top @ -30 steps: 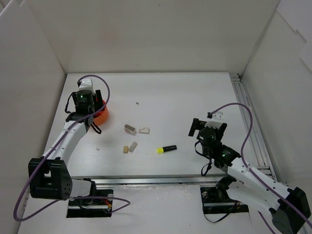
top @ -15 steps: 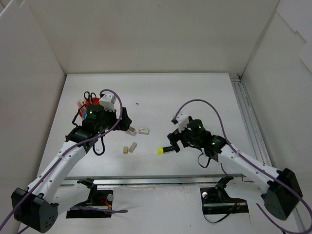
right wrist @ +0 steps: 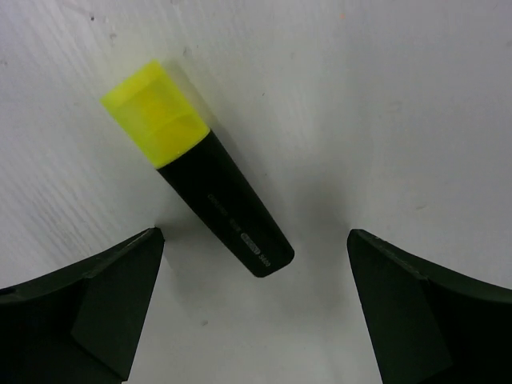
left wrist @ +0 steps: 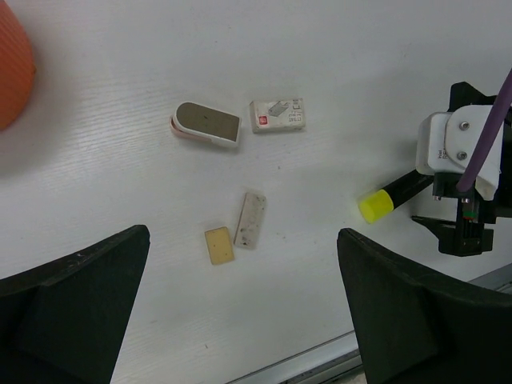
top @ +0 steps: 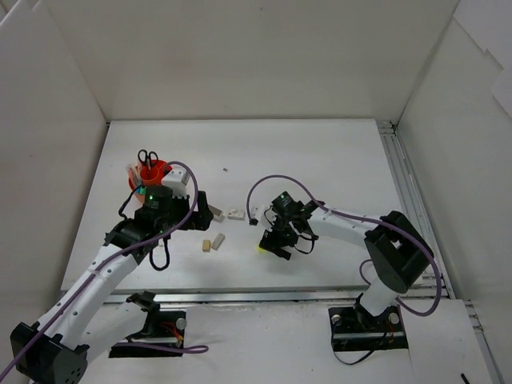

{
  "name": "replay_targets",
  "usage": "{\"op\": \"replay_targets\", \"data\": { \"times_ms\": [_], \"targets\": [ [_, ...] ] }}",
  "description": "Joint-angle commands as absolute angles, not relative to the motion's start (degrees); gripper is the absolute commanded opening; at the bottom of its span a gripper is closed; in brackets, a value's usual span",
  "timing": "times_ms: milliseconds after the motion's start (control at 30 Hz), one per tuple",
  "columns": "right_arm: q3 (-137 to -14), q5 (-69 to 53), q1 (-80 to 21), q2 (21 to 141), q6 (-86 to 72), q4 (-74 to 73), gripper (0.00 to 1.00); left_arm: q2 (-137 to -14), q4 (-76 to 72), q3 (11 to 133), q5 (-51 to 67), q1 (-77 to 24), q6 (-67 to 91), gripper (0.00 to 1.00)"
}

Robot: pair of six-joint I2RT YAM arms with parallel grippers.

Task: Sort the stationery into containers
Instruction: Pick up the pen from the center of the board.

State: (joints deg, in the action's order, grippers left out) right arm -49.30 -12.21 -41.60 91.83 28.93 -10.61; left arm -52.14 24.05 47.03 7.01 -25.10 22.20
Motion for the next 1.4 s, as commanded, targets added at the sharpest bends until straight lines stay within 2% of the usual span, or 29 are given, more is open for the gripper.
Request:
{"op": "replay_targets", "data": {
  "times_ms": [0,100,233,300,367,533,733,833,933,1067,1300,1367],
  "targets": [
    [-53.35,-14.50,-41.57,94.65,32.61,-14.50,0.97,-53.08,22.41,49.39,4.32,-25.49,22.41,1.00],
    [-56.07,-14.06,-41.31,98.60,33.66,-16.87,0.90,-54.75,22.06,50.36,3.25,-25.49,22.06,1.00],
    [-60.20,-15.55,-40.26,102.56,35.41,-20.47,0.71,-56.51,21.71,51.33,2.38,-25.49,21.53,1.00],
    [-61.43,-16.26,-39.82,103.62,35.60,-21.35,0.42,-56.69,22.41,52.11,0.97,-25.49,21.45,1.00],
    [-61.96,-16.35,-39.20,104.06,35.33,-21.71,0.22,-56.78,22.50,52.64,0.62,-25.49,21.10,0.99],
    [-61.35,-17.31,-39.02,102.40,35.33,-21.71,0.07,-56.51,21.27,53.79,0.96,-24.97,20.30,0.99],
    [-58.64,-14.96,-39.29,94.15,33.31,-16.71,0.00,-57.22,14.87,53.62,10.53,-24.96,21.26,1.00],
    [-53.47,-17.11,-39.73,83.98,27.36,-5.48,0.00,-57.83,7.05,51.16,18.08,-24.96,23.98,1.00],
    [-46.62,-21.79,-39.99,76.67,19.46,15.73,0.00,-60.19,1.42,51.15,23.10,-24.96,27.41,1.00],
    [-44.64,-23.82,-40.60,73.74,11.96,24.61,0.00,-63.19,-6.22,51.59,27.67,-25.49,31.46,1.00],
    [-46.14,-17.14,-43.33,74.44,5.37,30.40,0.00,-66.97,-11.60,50.98,23.82,-30.23,36.56,1.00],
    [-46.67,-16.09,-43.94,74.79,4.66,30.67,0.00,-67.76,-12.30,50.89,22.94,-30.76,37.18,0.95]
  ]
}}
